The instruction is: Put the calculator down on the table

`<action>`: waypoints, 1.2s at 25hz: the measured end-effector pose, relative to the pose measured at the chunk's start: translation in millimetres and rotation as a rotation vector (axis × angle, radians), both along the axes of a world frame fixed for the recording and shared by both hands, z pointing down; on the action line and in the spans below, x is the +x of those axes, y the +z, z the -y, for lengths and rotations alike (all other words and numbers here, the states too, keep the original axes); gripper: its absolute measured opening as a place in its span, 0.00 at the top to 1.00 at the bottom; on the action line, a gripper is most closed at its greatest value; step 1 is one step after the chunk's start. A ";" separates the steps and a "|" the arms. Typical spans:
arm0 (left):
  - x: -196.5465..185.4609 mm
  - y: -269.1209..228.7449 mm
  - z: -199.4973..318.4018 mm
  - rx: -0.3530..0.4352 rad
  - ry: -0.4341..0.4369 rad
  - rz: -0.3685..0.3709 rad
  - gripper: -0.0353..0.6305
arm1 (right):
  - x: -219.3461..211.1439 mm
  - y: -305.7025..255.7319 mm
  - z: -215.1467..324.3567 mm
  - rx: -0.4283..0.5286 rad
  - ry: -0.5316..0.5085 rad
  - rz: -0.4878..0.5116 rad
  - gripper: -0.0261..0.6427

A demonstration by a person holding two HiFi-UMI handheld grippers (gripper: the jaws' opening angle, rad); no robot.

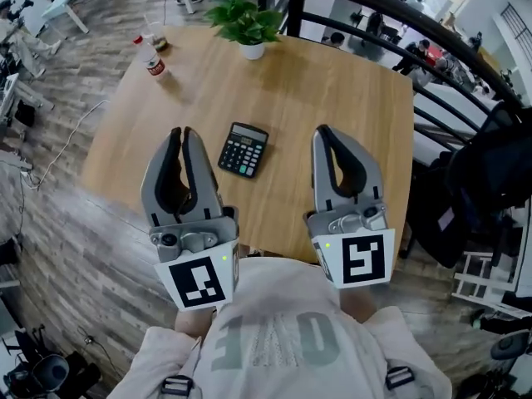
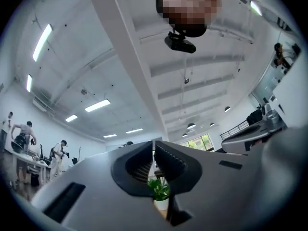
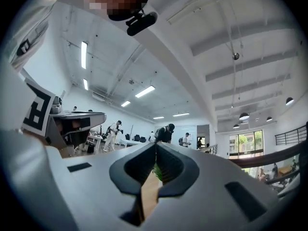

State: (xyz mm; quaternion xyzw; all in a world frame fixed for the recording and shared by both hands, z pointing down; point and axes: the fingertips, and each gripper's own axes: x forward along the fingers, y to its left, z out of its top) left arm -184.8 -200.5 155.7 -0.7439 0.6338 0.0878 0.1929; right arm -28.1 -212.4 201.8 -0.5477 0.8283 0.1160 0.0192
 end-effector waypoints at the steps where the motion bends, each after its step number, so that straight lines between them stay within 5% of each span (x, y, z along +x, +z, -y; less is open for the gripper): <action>1: 0.8 -1.4 -6.7 0.013 -0.014 0.005 0.93 | -2.9 -1.4 -4.8 0.007 -0.014 0.007 0.93; 8: 3.4 0.0 -39.7 0.005 -0.034 -0.025 0.93 | -24.3 -5.8 -33.9 0.012 -0.111 0.083 0.93; 14: 1.4 7.7 -53.5 -0.025 -0.039 -0.054 0.93 | -30.6 -7.9 -46.3 0.033 -0.094 0.054 0.93; 19: 2.8 4.7 -60.0 -0.024 -0.083 -0.009 0.93 | -31.4 -4.7 -54.4 0.021 -0.084 0.039 0.93; 30: 17.7 1.3 -66.4 -0.006 -0.010 -0.034 0.93 | -26.0 -7.0 -67.9 0.029 -0.119 0.061 0.93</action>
